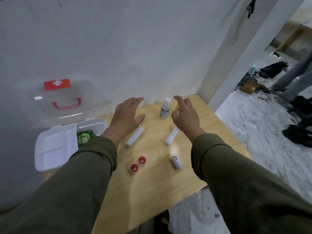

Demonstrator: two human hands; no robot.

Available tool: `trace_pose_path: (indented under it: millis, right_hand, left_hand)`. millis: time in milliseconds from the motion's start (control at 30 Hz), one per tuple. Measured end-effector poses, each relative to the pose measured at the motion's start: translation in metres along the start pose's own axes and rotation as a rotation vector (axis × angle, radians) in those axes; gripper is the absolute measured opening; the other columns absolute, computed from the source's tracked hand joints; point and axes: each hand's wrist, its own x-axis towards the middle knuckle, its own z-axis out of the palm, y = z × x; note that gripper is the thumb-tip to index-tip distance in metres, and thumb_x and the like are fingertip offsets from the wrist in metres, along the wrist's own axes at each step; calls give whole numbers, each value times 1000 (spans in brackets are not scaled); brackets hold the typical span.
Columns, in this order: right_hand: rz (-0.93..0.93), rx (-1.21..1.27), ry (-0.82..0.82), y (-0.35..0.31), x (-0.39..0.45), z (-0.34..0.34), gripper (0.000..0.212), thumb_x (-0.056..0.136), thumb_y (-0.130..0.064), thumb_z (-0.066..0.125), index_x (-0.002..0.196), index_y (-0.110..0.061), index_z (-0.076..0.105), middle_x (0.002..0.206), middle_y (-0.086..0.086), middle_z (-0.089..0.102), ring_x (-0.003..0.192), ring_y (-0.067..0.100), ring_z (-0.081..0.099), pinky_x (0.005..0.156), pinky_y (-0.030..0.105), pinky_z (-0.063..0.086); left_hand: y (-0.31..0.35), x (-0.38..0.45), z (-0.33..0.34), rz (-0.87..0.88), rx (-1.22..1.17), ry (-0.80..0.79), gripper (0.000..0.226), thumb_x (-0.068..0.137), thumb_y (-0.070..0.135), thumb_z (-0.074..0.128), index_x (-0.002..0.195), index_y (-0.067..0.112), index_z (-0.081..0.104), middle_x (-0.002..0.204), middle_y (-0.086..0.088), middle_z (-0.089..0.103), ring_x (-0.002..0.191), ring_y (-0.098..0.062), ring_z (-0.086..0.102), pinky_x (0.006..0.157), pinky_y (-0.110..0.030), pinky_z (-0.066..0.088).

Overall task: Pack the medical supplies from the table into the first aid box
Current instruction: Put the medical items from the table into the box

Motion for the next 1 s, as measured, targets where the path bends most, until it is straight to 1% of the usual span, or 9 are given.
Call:
trace_pose_path:
  millis: [133,233,300,400,600,733,867,933,1000]
  right_hand:
    - [49,-25,-2,46,16,2,45,87,-12,54,130,-18,43,121,13,45,73,33,55,57,32,41]
    - [46,-11,-28,70,34,10,45,86,-12,55,129,-20,43,122,12,44,68,26,47,58,29,36]
    - [25,8,-53,83,45,18,45,86,-12,55,128,-19,44,122,13,44,69,28,49,58,29,35]
    - [-14,64,-76,98,60,30,42,85,-13,58,125,-17,48,119,14,46,76,35,56,57,30,40]
    - [-142,152,-92,115,82,51,33,84,-13,60,117,-10,55,114,15,54,83,34,60,63,35,49]
    - [-188,185,-79,121,90,57,26,87,-11,55,113,-7,53,104,15,60,86,29,58,65,27,38]
    - [-211,216,-57,121,96,58,21,89,-10,53,109,-5,53,88,14,62,73,23,52,64,26,32]
    - [-227,215,-43,120,98,58,20,88,-8,53,108,-4,55,83,15,62,69,21,48,62,27,32]
    - [-244,179,-38,118,100,59,21,87,-8,54,107,-4,56,79,16,62,68,25,51,60,30,36]
  left_hand:
    - [24,32,40,27,-40,-33,57,89,31,56,142,23,36,141,-3,45,132,-23,38,105,-40,30]
    - [37,55,67,17,-69,-23,51,89,25,57,138,21,43,138,-2,49,130,-24,42,102,-39,33]
    - [43,68,82,-12,-90,-28,51,88,22,57,137,21,43,138,-1,50,129,-24,42,102,-38,33]
    - [48,83,100,-60,-120,-41,52,88,19,56,137,21,43,139,-1,48,130,-23,41,103,-36,32]
    - [47,99,125,-97,-197,3,43,91,20,54,134,21,48,137,-1,52,128,-22,44,102,-38,34]
    - [49,109,134,-122,-249,28,36,94,22,52,130,20,50,132,-2,56,121,-23,50,98,-34,36]
    - [51,116,137,-136,-254,42,30,95,24,49,125,19,50,122,-3,62,110,-24,57,90,-32,41]
    - [50,117,138,-128,-240,66,29,95,24,49,123,19,52,120,-1,63,109,-22,58,95,-35,40]
    - [48,115,137,-139,-217,60,28,95,23,48,123,22,52,123,2,61,115,-19,54,106,-42,31]
